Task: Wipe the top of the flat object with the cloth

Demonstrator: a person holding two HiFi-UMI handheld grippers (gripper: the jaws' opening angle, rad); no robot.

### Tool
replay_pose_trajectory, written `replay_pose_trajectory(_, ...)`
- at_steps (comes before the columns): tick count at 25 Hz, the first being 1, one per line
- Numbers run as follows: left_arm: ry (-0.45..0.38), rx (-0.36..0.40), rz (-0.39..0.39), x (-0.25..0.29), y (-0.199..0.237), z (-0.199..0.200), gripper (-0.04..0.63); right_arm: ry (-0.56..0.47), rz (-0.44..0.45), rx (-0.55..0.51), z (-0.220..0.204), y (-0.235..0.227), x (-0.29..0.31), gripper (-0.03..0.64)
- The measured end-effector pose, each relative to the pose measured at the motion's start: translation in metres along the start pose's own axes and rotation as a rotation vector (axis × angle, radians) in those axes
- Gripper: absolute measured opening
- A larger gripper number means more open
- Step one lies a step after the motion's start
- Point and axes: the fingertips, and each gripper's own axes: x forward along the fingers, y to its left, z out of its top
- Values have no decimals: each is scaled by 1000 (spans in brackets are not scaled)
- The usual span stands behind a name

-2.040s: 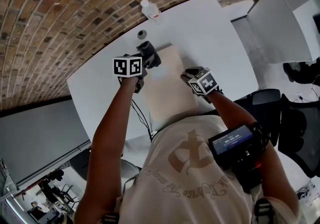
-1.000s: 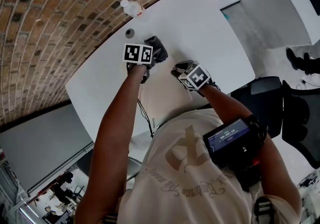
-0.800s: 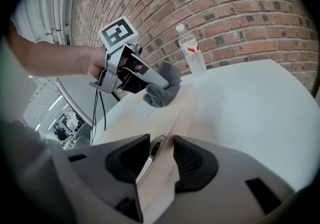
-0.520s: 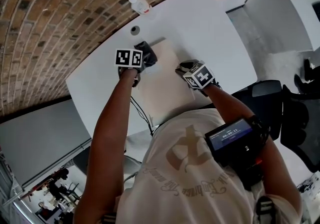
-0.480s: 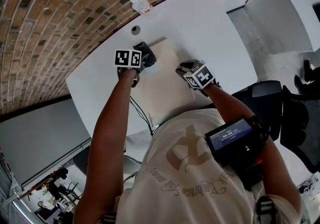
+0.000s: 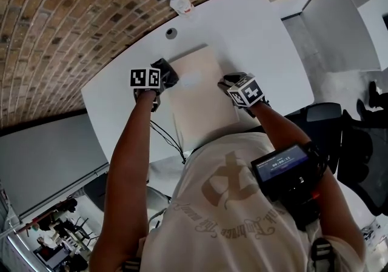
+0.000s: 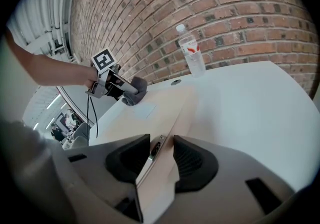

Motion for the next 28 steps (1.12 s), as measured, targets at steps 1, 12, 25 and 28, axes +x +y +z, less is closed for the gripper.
replay_pose_trajectory(1,-3,-6,6,-2,4,-3,104,-2,0,-1,0,0,0,156)
replay_pose_trajectory(12,13,-110,80,-28,37,-39,104,-2,-15,16,0,1,-1,156)
replay_pose_trajectory(25,-98,-53,-257,-20,-102,18,104,-32,16,25,-1,10,-10,156)
replay_pose_trajectory(28,-78,-5,-307,-6,-136,25,104,-24,20,41,-9,11,-14,156)
